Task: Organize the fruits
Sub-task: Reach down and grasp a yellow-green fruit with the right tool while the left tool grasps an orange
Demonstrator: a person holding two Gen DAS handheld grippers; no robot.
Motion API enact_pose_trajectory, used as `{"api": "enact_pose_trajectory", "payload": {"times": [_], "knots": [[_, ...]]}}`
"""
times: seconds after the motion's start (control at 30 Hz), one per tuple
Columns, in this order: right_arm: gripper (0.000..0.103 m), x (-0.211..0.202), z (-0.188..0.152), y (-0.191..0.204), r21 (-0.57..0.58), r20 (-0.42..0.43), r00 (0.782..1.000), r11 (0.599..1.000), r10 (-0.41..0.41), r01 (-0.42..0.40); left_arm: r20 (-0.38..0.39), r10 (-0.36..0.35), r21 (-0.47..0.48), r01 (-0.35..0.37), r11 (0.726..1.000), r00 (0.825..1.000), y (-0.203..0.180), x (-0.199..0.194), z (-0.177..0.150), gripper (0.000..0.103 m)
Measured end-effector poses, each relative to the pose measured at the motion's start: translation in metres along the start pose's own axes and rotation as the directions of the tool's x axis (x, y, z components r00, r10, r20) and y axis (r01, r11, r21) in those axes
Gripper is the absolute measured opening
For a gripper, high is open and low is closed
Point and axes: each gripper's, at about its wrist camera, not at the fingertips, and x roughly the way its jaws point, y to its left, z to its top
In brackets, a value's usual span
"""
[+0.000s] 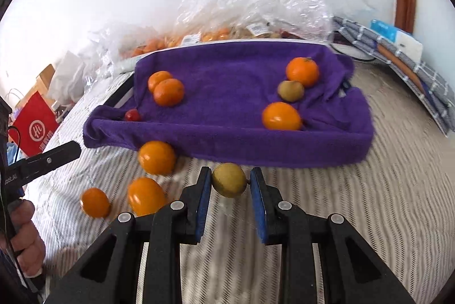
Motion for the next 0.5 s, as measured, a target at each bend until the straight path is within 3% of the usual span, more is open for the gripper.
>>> {"api": "enact_pose_trajectory", "payload": {"times": [0.2,0.5], "knots": [[0.028,-0.019,-0.014,-0.02,0.017,0.024,0.999,1.0,-0.021,0.021,-0.095,-0.046,0.085,0.054,0.995,0.994,-0.023,0.006,-0.019,0.049],[0.028,-0.028,-0.016,-0.029,0.041,0.054,0.997,0.998,0.05,-0.053,-0.119,0.038,0.196,-0.014,0.981,0.992,-0.037,0.013,-0.031,0.046]]}}
